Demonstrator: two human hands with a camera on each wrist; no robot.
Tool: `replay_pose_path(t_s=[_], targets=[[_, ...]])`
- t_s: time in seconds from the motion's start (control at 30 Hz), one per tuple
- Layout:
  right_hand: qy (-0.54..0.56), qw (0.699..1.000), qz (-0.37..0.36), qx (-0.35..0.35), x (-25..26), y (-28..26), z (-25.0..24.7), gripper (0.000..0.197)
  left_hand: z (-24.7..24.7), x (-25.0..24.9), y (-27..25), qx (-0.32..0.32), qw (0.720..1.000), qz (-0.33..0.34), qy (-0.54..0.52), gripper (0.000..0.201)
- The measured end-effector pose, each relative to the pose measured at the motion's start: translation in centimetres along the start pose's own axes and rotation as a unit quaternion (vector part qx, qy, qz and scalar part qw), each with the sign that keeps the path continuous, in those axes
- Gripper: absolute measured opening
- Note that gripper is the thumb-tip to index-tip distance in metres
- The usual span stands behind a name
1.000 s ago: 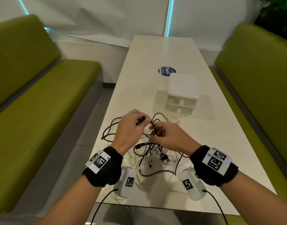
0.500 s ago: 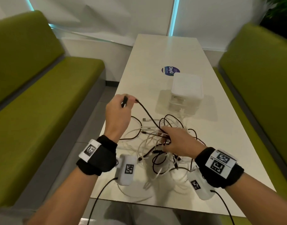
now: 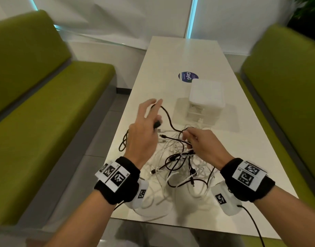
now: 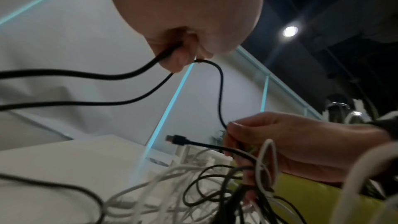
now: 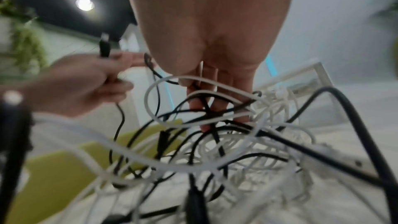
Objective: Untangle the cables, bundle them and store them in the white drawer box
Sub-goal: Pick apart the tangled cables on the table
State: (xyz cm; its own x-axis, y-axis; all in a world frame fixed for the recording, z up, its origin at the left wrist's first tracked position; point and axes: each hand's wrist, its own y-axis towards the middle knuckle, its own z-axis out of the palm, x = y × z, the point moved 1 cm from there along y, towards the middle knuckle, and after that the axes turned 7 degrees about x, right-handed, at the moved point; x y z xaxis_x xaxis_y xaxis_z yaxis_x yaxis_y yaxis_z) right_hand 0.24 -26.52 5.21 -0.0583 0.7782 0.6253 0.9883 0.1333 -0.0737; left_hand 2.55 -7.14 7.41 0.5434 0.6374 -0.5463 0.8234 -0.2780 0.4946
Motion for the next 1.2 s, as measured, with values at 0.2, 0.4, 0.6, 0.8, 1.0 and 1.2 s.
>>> replay_pose_path(t_s=[0.2,0.4,0.6,0.8,1.0,1.2], targets=[[-0.177,0.983,-0.048,0.022,1.3,-0.4,0.1,0.018,2.3,-2.3,-0.6,0.236,0.966,0.032,0.102,0.082],[-0.154,0.986,-0.044,0.039,0.3,-1.0,0.1,0.031,2.8,-0.1,-1.3,0.28,0.94,-0.028,0.195,0.022],[-0.149,0.983,-0.047,0.094,-0.2,0.0,0.9,0.038,1.5,0.1,0.3,0.178,0.98,-0.063,0.07,0.024],[-0.081,0.995,-0.029,0.055,-0.6,0.4,0.5,0.03,0.2,1.0,0.9,0.025,0.96,-0.217,-0.174,0.03],[-0.188,0.974,-0.017,0.121,0.9,0.4,0.1,0.009,0.5,3.5,0.7,-0.074,0.743,-0.389,-0.54,0.033],[-0.025,0.984,-0.019,0.174,-0.1,0.3,-0.1,0.029,0.5,3.5,0.5,-0.01,0.692,-0.371,-0.62,0.034]])
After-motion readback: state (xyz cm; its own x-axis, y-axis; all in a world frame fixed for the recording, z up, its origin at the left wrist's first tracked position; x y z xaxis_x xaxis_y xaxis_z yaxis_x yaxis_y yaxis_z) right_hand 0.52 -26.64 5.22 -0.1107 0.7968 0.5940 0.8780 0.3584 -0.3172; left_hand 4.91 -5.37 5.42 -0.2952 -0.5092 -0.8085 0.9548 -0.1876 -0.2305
